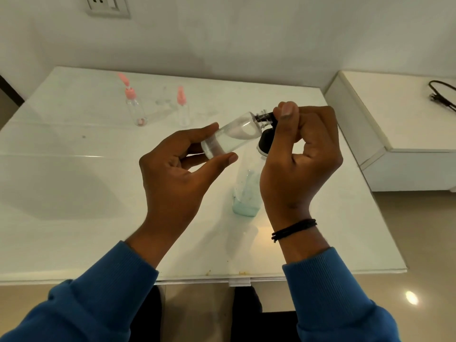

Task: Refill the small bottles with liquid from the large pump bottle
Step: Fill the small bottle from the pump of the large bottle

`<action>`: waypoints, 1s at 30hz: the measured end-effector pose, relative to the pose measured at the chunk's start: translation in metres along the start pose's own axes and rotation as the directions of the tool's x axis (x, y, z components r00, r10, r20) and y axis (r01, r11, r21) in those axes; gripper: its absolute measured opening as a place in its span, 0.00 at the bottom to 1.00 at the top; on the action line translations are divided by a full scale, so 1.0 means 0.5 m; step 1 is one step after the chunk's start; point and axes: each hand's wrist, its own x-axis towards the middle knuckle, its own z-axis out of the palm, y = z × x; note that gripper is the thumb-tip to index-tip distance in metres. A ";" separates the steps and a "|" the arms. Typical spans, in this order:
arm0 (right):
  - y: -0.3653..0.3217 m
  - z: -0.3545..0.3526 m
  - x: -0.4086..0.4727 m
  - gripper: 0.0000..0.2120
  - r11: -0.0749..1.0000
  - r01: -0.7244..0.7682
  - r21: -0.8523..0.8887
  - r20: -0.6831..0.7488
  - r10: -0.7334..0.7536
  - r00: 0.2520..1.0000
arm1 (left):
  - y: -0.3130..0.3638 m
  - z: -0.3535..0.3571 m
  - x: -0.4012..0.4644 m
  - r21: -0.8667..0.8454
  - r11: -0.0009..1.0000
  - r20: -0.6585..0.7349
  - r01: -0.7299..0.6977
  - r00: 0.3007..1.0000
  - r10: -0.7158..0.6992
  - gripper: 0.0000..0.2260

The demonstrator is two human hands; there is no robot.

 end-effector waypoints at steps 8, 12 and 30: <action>-0.001 -0.004 0.014 0.14 0.999 0.030 -0.011 0.004 -0.030 1.000 | 0.003 0.001 0.001 -0.023 1.000 -0.002 -0.005 1.000 0.005 0.20; 0.003 -0.003 0.005 0.14 1.000 0.004 0.001 0.011 -0.004 1.000 | 0.003 0.000 0.000 0.001 1.000 -0.003 -0.007 1.000 0.007 0.21; 0.002 -0.008 0.023 0.13 0.999 0.033 -0.024 0.030 -0.032 0.999 | 0.007 -0.002 0.002 -0.022 1.000 0.005 0.017 1.000 -0.017 0.20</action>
